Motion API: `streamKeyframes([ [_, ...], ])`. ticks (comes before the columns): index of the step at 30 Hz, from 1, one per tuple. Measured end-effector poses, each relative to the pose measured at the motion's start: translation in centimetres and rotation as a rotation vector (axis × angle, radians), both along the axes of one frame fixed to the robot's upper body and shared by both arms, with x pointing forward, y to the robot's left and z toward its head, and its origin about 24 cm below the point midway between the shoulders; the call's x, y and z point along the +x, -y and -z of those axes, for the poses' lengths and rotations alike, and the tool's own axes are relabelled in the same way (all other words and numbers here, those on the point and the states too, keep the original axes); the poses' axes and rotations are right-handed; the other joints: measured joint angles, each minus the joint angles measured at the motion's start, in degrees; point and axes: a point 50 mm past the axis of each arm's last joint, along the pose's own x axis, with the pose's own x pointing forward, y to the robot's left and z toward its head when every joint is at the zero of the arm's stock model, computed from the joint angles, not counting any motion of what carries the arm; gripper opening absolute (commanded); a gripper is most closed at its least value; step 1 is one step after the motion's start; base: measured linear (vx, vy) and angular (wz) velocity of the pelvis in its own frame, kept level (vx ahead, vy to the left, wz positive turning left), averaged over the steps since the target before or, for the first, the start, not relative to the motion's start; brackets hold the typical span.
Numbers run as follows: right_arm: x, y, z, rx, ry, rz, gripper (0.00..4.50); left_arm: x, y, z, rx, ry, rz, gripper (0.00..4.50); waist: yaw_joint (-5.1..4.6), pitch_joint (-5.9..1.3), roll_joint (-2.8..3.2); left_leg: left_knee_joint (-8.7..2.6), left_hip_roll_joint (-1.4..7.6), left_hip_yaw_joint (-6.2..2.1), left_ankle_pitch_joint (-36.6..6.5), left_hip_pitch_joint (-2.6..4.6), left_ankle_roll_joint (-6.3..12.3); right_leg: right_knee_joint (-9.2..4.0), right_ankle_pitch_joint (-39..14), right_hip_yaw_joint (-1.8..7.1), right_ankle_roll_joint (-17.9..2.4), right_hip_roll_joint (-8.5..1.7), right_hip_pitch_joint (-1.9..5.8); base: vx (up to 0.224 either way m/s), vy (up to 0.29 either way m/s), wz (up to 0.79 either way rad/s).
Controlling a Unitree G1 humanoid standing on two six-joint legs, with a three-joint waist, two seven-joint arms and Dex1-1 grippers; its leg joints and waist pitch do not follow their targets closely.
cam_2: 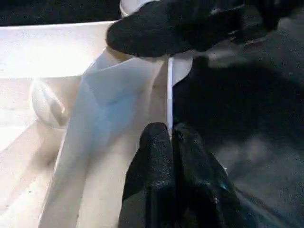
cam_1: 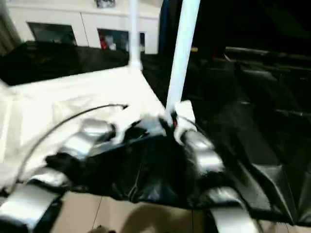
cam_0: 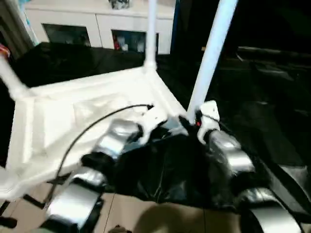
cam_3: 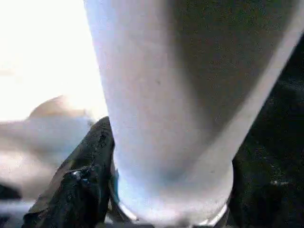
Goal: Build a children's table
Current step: Rotate leg to tighten
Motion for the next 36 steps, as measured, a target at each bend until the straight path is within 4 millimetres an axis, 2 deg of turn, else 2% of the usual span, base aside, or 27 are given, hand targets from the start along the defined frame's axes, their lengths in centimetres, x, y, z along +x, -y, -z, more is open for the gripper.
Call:
streamKeyframes([
  [1, 0.1, -0.1, 0.0, 0.003, 0.004, 0.012, 2.74, 0.0, 0.1, 0.0, -0.002, 0.005, -0.006, 0.00, 0.04, -0.01, 0.03, -0.07, -0.02, 0.00, -0.01, -0.01, 0.01, -0.01, -0.03, 0.00, 0.04, -0.02, -0.01, 0.000, 0.000, 0.00],
  [2, 0.1, -0.2, 0.0, 0.005, 0.007, 0.015, 3.09, 0.1, 0.1, 0.0, -0.002, 0.007, -0.007, 0.00, 0.04, -0.03, 0.04, -0.11, -0.02, 0.00, -0.01, -0.01, 0.01, -0.02, -0.05, -0.01, 0.05, -0.02, -0.01, 0.000, 0.000, 0.00],
  [4, 0.1, -0.2, 0.0, 0.012, 0.009, 0.020, 3.44, 0.1, 0.1, 0.0, -0.002, 0.011, -0.005, 0.00, 0.06, -0.03, 0.05, -0.13, -0.02, 0.00, -0.01, -0.01, 0.01, -0.01, -0.05, -0.01, 0.06, -0.01, -0.02, 0.000, 0.000, 0.00],
  [6, 0.1, -0.4, 0.1, 0.019, 0.007, 0.017, 3.46, 0.0, 0.1, 0.0, 0.000, 0.013, -0.003, 0.00, 0.01, -0.02, 0.05, -0.09, -0.01, 0.00, 0.00, -0.01, 0.02, 0.01, -0.04, -0.01, 0.05, -0.01, -0.02, 0.000, 0.000, 0.00],
  [8, 0.1, -0.5, 0.1, 0.022, 0.010, 0.004, 3.81, 0.0, -0.2, 0.0, 0.001, 0.011, 0.005, 0.00, -0.02, -0.02, 0.05, -0.05, -0.02, 0.00, 0.00, -0.01, 0.02, 0.00, -0.04, 0.00, 0.05, -0.02, -0.02, 0.000, 0.000, 0.00],
  [12, -0.1, -0.8, 0.1, 0.009, 0.023, -0.074, 3.98, -0.2, -1.0, -0.1, -0.001, -0.004, 0.043, 0.00, -0.24, -0.02, 0.06, -0.11, 0.00, 0.00, 0.00, 0.00, 0.01, 0.01, -0.04, 0.00, 0.04, 0.00, -0.05, 0.000, 0.000, 0.00],
  [19, -1.2, 0.0, 0.0, -0.012, 0.035, -0.355, 3.98, -0.9, -3.0, -0.2, -0.008, -0.039, 0.140, 0.00, -0.18, 0.01, 0.15, -0.12, 0.03, 0.00, 0.00, -0.02, 0.01, 0.03, -0.03, -0.01, 0.03, 0.04, -0.09, 0.000, 0.000, 0.00],
  [25, -3.0, 0.9, -0.2, -0.046, 0.031, -0.634, 3.98, -1.9, -4.7, -0.2, -0.011, -0.079, 0.244, 0.00, 0.14, 0.02, 0.16, -0.10, 0.05, 0.00, 0.00, -0.04, 0.01, 0.03, -0.03, -0.02, 0.03, 0.04, -0.08, 0.000, 0.000, 0.00],
  [34, -5.2, 1.9, -0.6, -0.035, -0.029, -0.891, 3.98, -3.1, -5.8, -0.4, -0.003, -0.130, 0.374, 0.00, 1.15, 0.07, 0.06, -0.07, 0.06, 0.00, -0.01, -0.09, 0.02, 0.01, -0.05, -0.03, 0.06, 0.03, -0.11, 0.000, 0.000, 0.00],
  [36, -5.6, 2.0, -0.6, -0.032, -0.038, -0.926, 3.73, -3.3, -5.9, -0.4, 0.002, -0.139, 0.397, 0.00, 1.39, 0.08, 0.04, -0.07, 0.06, 0.00, -0.01, -0.10, 0.02, 0.01, -0.06, -0.02, 0.07, 0.03, -0.11, 0.000, 0.000, 0.00],
])
